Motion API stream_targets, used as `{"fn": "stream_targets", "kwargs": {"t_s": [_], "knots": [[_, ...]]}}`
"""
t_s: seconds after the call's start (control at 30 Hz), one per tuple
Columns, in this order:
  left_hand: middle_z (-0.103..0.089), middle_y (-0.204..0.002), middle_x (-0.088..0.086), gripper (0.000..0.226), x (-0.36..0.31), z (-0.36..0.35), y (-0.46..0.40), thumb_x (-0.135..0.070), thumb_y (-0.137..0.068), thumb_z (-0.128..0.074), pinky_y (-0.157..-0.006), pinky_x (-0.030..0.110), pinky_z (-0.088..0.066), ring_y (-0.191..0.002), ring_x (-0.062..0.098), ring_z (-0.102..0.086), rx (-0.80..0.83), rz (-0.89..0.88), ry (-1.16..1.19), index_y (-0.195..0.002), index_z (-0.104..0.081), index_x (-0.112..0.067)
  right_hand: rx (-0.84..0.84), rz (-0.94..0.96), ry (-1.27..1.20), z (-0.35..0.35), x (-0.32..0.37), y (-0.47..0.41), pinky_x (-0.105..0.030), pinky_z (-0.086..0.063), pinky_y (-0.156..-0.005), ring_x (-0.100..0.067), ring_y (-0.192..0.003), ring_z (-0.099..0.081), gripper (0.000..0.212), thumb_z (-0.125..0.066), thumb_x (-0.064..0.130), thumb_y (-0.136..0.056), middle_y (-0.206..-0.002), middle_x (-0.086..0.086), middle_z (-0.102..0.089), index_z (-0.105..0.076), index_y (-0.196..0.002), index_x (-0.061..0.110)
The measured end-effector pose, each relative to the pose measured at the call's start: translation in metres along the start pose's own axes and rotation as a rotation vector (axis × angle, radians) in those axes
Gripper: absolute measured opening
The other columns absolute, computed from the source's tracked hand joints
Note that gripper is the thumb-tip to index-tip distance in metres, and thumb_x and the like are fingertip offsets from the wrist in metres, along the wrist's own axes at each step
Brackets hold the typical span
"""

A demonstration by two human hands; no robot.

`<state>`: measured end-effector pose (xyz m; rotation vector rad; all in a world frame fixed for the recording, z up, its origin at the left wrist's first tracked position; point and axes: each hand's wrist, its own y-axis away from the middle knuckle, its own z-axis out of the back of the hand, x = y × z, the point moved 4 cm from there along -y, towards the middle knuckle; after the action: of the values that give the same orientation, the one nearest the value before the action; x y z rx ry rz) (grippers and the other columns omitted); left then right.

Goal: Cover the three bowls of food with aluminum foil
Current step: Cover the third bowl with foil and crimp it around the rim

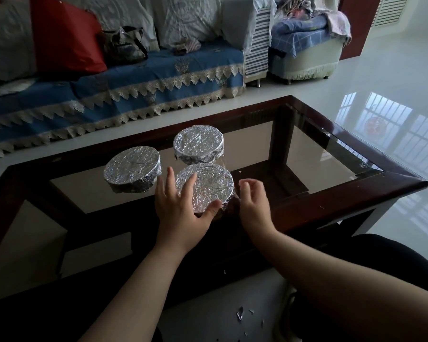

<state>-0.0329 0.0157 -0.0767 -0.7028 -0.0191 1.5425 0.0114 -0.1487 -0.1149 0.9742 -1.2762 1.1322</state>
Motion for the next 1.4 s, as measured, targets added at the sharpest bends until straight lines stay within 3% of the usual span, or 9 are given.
{"fn": "stream_targets", "kwargs": {"t_s": [0.17,0.23,0.43,0.6,0.77,0.97,1.17,1.3,1.4], "knots": [[-0.003,-0.16,0.015,0.124,0.008,-0.007,-0.008,-0.1,-0.051,-0.011,-0.117,0.046,-0.006,-0.146,0.032,0.001,0.203,0.034,0.015,-0.146,-0.034,-0.025,0.084,0.115,0.05,-0.008,-0.009,0.02,-0.021,-0.045,-0.087,-0.005,-0.103,-0.056,0.007,-0.05,0.027,-0.097,-0.11,0.006,-0.058,-0.054,-0.102,0.031],[-0.006,-0.159,0.014,0.124,0.008,-0.008,-0.006,-0.1,-0.051,-0.01,-0.117,0.044,-0.007,-0.145,0.032,-0.001,0.205,0.05,0.01,-0.146,-0.035,-0.025,0.044,0.099,0.04,-0.01,-0.007,0.018,-0.018,-0.045,-0.082,-0.003,-0.096,-0.056,0.002,-0.052,0.025,-0.096,-0.107,0.003,-0.059,-0.054,-0.096,0.027],[-0.013,-0.158,0.014,0.102,0.006,-0.011,-0.005,-0.084,-0.063,-0.026,-0.117,0.043,-0.007,-0.145,0.032,-0.003,0.184,0.063,-0.032,-0.144,-0.041,-0.023,-0.06,-0.116,-0.1,-0.023,-0.014,0.015,-0.038,-0.053,-0.085,-0.015,-0.094,-0.063,0.011,-0.051,0.03,-0.096,-0.103,-0.006,-0.064,-0.052,-0.085,0.027],[-0.012,-0.159,0.014,0.102,0.005,-0.01,-0.006,-0.085,-0.062,-0.023,-0.119,0.043,-0.008,-0.145,0.031,-0.001,0.18,0.094,-0.056,-0.142,-0.043,-0.025,-0.098,-0.211,-0.117,-0.026,-0.011,0.009,-0.035,-0.049,-0.087,-0.016,-0.097,-0.059,0.016,-0.05,0.032,-0.096,-0.097,-0.001,-0.062,-0.054,-0.092,0.017],[-0.013,-0.159,0.013,0.102,0.006,-0.01,-0.008,-0.085,-0.06,-0.024,-0.118,0.044,-0.008,-0.144,0.032,-0.001,0.168,0.13,-0.05,-0.141,-0.045,-0.025,-0.107,-0.262,-0.126,-0.028,-0.009,0.004,-0.026,-0.043,-0.079,-0.012,-0.087,-0.056,0.017,-0.051,0.031,-0.096,-0.089,0.003,-0.059,-0.055,-0.094,0.014],[-0.017,-0.157,0.017,0.106,0.004,-0.01,-0.008,-0.083,-0.064,-0.025,-0.116,0.044,-0.004,-0.144,0.035,-0.006,0.125,0.104,-0.053,-0.149,-0.029,-0.019,-0.124,-0.266,-0.148,-0.033,-0.012,-0.005,-0.033,-0.051,-0.088,-0.016,-0.091,-0.062,0.008,-0.055,0.019,-0.093,-0.098,0.001,-0.064,-0.059,-0.1,0.018],[-0.02,-0.155,0.018,0.107,0.001,-0.009,-0.007,-0.08,-0.066,-0.033,-0.116,0.045,-0.005,-0.144,0.035,-0.008,0.091,0.095,-0.005,-0.15,-0.023,-0.015,-0.009,-0.168,-0.011,-0.033,-0.008,-0.016,-0.005,-0.041,-0.056,-0.003,-0.068,-0.054,0.025,-0.047,-0.002,-0.091,-0.083,0.007,-0.059,-0.055,-0.104,0.018],[-0.014,-0.157,0.016,0.113,0.002,-0.008,0.0,-0.077,-0.066,-0.039,-0.116,0.048,-0.009,-0.144,0.037,-0.009,0.057,0.156,0.068,-0.151,-0.009,-0.01,0.066,-0.079,0.135,-0.034,-0.006,-0.023,-0.007,-0.044,-0.061,-0.005,-0.072,-0.059,0.023,-0.051,-0.001,-0.087,-0.084,0.007,-0.063,-0.058,-0.101,0.017],[-0.015,-0.156,0.016,0.112,-0.004,0.0,0.005,-0.071,-0.07,-0.053,-0.115,0.045,-0.013,-0.143,0.035,-0.014,-0.004,0.169,0.134,-0.151,-0.009,-0.008,-0.012,-0.124,0.05,-0.02,-0.004,-0.028,-0.014,-0.047,-0.066,-0.011,-0.074,-0.061,0.031,-0.041,-0.006,-0.087,-0.083,0.003,-0.06,-0.054,-0.101,0.018]]}}
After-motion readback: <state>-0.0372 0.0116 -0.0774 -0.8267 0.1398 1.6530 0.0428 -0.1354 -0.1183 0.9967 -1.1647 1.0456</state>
